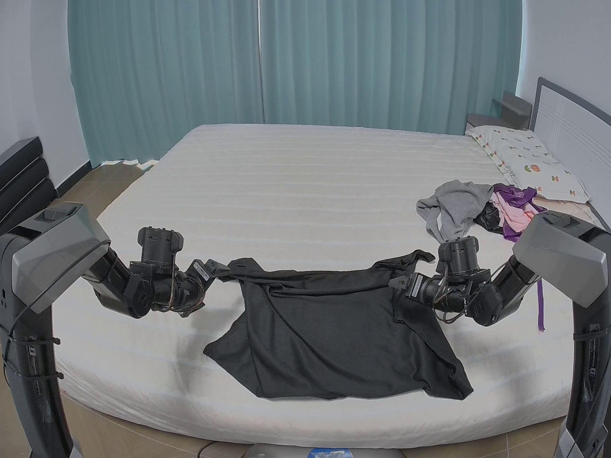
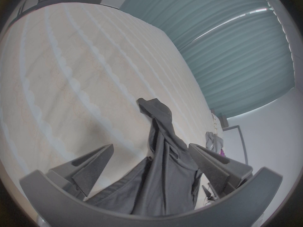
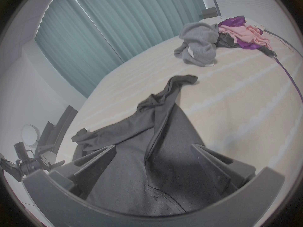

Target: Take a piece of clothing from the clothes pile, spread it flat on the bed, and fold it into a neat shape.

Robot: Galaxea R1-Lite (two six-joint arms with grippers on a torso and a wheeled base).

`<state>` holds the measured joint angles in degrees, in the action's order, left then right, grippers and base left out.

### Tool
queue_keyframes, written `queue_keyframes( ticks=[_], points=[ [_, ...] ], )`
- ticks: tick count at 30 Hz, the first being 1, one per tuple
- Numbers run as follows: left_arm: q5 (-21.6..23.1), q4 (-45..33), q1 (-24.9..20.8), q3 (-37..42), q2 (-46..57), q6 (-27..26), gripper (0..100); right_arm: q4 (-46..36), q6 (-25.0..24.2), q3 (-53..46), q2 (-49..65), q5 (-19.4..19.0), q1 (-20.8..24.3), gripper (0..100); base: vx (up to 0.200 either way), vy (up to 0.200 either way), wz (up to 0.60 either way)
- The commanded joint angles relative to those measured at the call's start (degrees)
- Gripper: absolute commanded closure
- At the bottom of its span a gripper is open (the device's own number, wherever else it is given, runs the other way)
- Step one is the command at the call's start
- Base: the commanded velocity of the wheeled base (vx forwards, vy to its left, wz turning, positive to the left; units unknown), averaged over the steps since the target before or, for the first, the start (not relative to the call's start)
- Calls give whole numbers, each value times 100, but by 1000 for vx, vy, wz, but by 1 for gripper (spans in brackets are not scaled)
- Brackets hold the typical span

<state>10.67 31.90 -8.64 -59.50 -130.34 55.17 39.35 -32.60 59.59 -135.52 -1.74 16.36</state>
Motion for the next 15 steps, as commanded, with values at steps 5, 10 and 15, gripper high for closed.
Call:
queue_keyframes(
  ticks=[5, 10, 15],
  points=[
    [6, 264, 12, 334, 44, 406, 0, -701, -1, 800, -581, 289, 324, 0, 0, 0, 0],
    [-47, 325, 21, 492, 70, 485, 0, -1052, 25, 1160, -695, 570, 359, 0, 0, 0, 0],
    [-47, 642, 12, 659, 62, 485, 0, -1149, 96, 1292, -765, 763, 342, 100, 0, 0, 0]
  ],
)
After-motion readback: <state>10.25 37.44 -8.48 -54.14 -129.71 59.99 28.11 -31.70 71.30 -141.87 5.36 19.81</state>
